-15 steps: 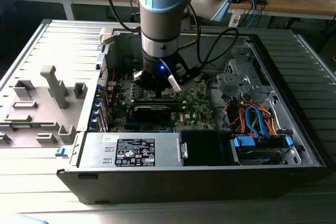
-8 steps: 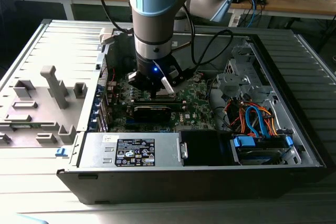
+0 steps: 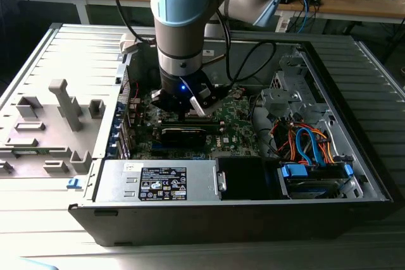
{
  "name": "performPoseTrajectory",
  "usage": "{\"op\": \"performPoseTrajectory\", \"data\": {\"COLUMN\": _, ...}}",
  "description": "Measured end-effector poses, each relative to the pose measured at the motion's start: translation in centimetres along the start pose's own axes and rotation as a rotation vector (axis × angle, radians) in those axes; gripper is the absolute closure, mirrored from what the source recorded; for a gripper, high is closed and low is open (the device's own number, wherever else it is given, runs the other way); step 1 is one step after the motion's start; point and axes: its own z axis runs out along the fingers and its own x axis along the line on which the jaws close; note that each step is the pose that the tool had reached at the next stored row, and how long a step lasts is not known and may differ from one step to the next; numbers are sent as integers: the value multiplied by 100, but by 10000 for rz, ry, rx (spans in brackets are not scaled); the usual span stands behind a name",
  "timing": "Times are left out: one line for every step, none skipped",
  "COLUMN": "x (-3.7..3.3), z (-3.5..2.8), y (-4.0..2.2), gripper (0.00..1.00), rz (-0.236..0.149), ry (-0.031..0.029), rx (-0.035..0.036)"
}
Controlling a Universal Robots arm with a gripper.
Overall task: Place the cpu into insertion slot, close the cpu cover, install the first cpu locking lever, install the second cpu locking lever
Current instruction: 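Install the second cpu locking lever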
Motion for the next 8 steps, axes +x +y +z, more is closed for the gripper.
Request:
{"op": "performPoseTrajectory", "data": {"x": 11, "z": 10, "y": 0, "gripper": 89, "rz": -5, "ry": -1, "rx": -9}}
{"op": "performPoseTrajectory", "data": {"x": 33, "z": 26, "y": 0, "gripper": 89, "rz": -15, "ry": -2, "rx": -26}}
{"op": "performPoseTrajectory", "data": {"x": 42, "z": 36, "y": 0, "gripper": 89, "rz": -27, "ry": -2, "rx": -37}}
{"op": "performPoseTrajectory", "data": {"x": 48, "z": 46, "y": 0, "gripper": 89, "rz": -53, "ry": 1, "rx": -47}}
{"op": "performPoseTrajectory", "data": {"x": 51, "z": 53, "y": -1, "gripper": 89, "rz": -119, "ry": 10, "rx": -57}}
{"op": "performPoseTrajectory", "data": {"x": 53, "z": 59, "y": -1, "gripper": 89, "rz": -191, "ry": 21, "rx": -69}}
{"op": "performPoseTrajectory", "data": {"x": 58, "z": 70, "y": -1, "gripper": 89, "rz": -312, "ry": 37, "rx": -92}}
{"op": "performPoseTrajectory", "data": {"x": 61, "z": 80, "y": 1, "gripper": 89, "rz": -440, "ry": 54, "rx": -122}}
